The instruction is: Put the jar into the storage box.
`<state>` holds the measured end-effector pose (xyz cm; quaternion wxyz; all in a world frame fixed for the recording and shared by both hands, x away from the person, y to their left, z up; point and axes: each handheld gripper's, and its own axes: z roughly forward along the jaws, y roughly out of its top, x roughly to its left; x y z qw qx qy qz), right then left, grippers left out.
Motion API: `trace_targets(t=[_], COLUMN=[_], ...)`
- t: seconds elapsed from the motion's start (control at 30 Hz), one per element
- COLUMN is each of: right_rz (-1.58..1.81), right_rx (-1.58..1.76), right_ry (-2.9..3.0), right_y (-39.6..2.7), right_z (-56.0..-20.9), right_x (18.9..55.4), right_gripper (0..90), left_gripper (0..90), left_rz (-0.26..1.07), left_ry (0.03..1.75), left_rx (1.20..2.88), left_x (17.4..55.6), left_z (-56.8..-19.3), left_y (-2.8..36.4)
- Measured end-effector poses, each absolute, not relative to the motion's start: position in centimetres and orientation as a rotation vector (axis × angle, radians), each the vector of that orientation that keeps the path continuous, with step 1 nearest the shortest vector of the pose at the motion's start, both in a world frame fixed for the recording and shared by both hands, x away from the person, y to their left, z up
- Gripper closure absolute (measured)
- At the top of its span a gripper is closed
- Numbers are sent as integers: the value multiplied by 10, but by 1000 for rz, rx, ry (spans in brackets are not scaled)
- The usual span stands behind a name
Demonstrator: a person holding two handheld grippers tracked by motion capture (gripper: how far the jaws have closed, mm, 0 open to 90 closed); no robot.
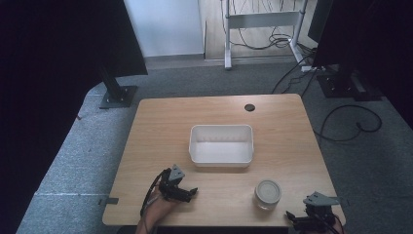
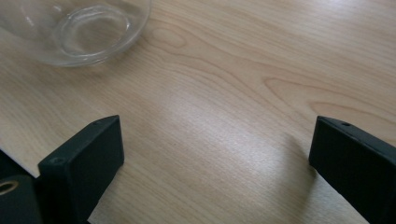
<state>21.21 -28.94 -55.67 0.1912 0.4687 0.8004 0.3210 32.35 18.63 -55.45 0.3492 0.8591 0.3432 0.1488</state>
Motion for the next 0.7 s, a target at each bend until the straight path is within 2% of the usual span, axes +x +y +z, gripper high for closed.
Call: trace_targets(t=[0.7], right_rz=[895], right_rx=[1336], right_ry=[2253], right_y=[-293], right_z=[-557], right_x=[209], right_gripper=[22], left_gripper=[14], left_rz=[386], left_ry=[891], left_rx=[2225], left_x=[324], left_z=[-555], left_y=[186])
